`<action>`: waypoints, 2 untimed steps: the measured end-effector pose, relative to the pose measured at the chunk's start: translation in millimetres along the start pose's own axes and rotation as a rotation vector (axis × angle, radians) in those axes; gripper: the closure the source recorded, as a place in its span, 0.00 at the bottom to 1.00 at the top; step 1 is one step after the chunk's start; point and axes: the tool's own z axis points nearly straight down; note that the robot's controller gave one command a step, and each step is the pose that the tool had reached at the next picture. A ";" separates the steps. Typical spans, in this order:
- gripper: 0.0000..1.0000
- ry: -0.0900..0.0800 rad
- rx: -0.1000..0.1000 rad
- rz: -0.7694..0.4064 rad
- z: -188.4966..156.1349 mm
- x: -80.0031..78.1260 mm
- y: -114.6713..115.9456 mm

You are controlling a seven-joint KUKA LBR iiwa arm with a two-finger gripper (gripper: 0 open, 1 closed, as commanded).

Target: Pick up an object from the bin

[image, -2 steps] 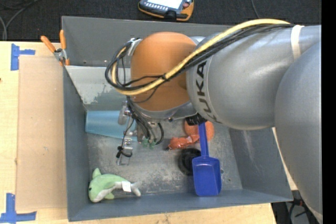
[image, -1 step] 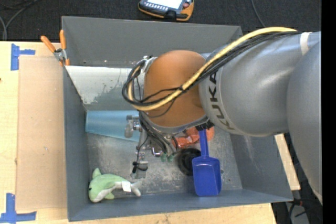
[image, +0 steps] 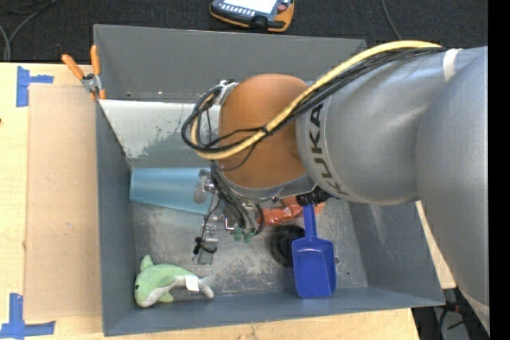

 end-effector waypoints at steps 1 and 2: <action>0.00 0.003 0.003 -0.070 33.5 -6.1 31.0; 0.00 0.002 0.002 -0.035 56.8 18.9 -1.4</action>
Offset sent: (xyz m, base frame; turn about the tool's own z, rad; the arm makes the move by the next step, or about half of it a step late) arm -0.0329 -0.0130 -0.0677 0.0829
